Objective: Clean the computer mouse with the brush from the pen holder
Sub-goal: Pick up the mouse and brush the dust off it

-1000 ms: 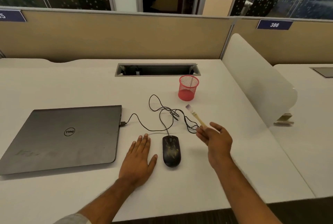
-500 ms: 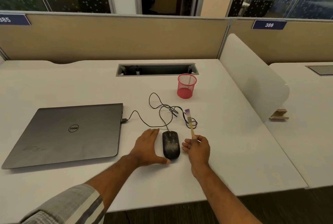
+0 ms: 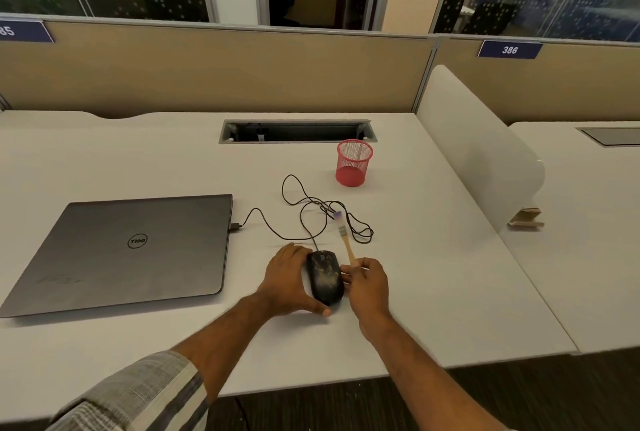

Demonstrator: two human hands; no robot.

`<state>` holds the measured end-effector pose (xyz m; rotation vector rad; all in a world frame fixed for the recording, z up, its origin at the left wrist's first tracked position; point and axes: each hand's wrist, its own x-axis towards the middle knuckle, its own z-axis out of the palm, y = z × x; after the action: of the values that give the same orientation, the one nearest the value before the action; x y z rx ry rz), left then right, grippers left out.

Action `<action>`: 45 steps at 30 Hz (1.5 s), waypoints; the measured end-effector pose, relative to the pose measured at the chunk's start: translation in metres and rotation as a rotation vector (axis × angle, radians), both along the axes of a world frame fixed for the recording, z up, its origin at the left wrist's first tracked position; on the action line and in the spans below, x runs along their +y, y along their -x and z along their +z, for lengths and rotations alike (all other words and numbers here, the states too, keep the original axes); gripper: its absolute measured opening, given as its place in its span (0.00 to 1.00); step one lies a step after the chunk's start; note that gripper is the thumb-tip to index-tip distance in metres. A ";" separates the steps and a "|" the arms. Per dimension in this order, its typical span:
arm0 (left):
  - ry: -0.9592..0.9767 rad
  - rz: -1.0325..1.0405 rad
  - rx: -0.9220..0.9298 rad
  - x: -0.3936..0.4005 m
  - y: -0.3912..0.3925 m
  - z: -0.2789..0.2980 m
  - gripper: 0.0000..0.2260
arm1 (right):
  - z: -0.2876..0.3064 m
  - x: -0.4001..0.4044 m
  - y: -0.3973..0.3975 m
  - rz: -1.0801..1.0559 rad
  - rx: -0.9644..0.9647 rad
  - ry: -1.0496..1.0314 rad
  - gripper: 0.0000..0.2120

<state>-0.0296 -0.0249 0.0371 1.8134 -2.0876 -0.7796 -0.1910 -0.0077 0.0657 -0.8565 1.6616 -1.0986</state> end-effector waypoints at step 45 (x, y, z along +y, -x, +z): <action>-0.315 0.107 1.108 0.225 -0.051 0.032 0.55 | 0.085 0.171 0.026 0.047 -0.221 0.214 0.04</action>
<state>0.0218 0.1997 0.0687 1.1071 -1.1613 -1.6449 -0.2173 0.1629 0.1506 -0.8696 1.3530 -1.3054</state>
